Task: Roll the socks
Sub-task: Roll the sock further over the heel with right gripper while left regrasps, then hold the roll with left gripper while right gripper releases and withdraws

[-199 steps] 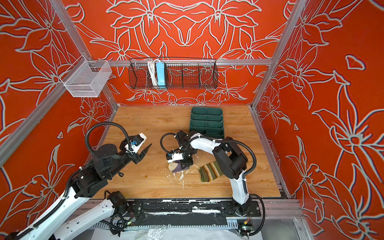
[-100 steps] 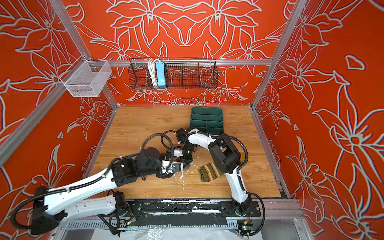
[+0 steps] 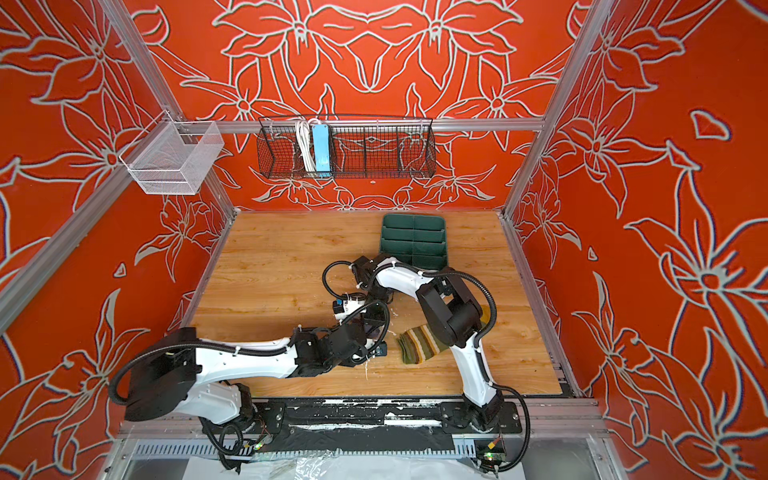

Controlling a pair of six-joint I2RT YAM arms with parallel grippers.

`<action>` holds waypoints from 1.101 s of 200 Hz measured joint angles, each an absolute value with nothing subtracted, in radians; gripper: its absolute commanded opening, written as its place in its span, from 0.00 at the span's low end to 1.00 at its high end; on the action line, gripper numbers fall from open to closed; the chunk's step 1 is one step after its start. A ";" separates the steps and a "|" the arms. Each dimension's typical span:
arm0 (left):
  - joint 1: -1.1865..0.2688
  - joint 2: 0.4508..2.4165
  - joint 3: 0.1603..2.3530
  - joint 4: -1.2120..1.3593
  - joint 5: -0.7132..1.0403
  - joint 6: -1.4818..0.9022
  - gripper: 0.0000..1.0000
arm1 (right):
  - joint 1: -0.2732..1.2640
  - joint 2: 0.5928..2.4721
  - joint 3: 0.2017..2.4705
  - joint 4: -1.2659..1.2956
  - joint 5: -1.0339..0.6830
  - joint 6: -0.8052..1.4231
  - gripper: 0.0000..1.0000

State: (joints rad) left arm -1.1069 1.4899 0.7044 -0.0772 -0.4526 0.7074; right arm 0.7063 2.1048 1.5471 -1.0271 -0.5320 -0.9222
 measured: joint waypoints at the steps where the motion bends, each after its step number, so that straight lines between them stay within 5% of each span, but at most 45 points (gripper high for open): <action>1: -1.107 1.498 0.705 -0.074 -0.457 0.707 0.61 | 0.706 2.105 1.547 -1.027 -0.532 -0.923 0.00; 40: -1.095 1.642 0.747 -0.031 -0.570 0.691 0.54 | 0.701 2.103 1.547 -1.028 -0.528 -0.931 0.00; 76: -1.092 1.691 0.760 0.004 -0.613 0.651 0.12 | 0.690 2.096 1.545 -1.022 -0.523 -0.930 0.03; 95: -1.092 1.691 0.759 -0.001 -0.620 0.639 0.02 | 0.690 2.082 1.529 -1.000 -0.514 -0.923 0.14; 133: -1.090 1.691 0.792 -0.075 -0.585 0.627 0.00 | 0.690 1.925 1.338 -0.790 -0.459 -0.867 0.49; 143: -1.087 1.691 0.807 -0.108 -0.563 0.624 0.00 | 0.680 1.848 1.263 -0.712 -0.432 -0.833 0.96; 220: -1.028 1.722 0.952 -0.348 -0.397 0.598 0.00 | 0.473 1.342 0.922 -0.218 -0.189 -0.511 0.98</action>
State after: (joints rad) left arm -1.0279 1.7218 0.9524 -0.3477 -0.3973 0.5976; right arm 0.4728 1.3422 0.9222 -0.2176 -0.1886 -0.5114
